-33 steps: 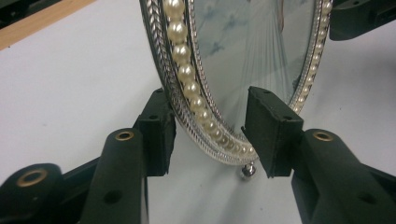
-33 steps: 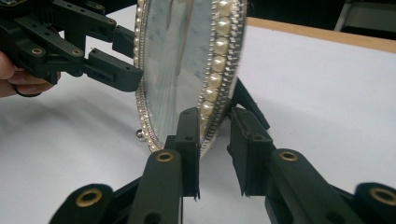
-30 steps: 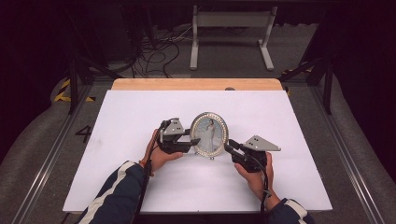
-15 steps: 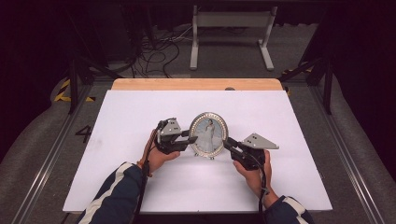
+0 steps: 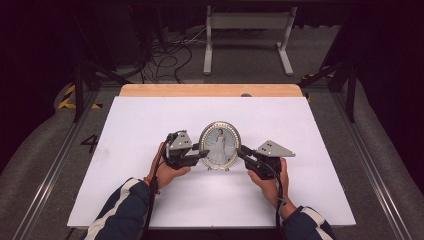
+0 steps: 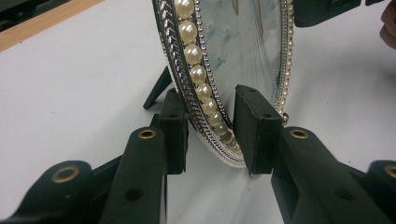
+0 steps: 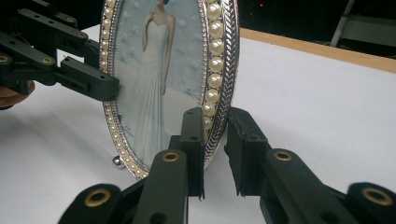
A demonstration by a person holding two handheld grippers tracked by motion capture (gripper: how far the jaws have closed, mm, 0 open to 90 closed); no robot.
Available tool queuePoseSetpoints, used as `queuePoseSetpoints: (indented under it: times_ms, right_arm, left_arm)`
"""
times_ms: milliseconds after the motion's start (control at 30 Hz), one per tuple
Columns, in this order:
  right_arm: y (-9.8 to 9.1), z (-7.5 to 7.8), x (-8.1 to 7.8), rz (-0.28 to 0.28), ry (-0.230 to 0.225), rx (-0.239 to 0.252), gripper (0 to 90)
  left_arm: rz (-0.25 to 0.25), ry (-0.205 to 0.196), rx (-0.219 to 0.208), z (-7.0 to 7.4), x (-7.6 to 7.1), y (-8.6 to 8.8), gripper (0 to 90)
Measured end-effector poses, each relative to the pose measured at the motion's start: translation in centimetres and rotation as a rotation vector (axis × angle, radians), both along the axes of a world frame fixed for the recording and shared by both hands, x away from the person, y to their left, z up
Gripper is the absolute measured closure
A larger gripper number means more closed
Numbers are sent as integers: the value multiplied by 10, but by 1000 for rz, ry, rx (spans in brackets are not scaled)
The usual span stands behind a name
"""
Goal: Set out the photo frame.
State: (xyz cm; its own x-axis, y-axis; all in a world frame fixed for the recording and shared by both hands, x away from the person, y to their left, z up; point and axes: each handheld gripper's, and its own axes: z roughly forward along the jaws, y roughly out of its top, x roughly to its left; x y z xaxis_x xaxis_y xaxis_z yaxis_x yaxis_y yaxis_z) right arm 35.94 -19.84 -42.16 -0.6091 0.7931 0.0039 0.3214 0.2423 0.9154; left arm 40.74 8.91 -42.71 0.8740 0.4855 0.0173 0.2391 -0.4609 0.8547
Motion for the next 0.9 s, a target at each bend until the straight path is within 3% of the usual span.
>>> queuePoseSetpoints:
  times_ms: [433,900]
  right_arm:
    - [0,1,0,8,-2,-41,772]
    - [1,2,0,55,-9,-122,729]
  left_arm:
    - [-6,-11,3,0,1,-1,655]
    - [-7,-28,7,3,-1,1,617]
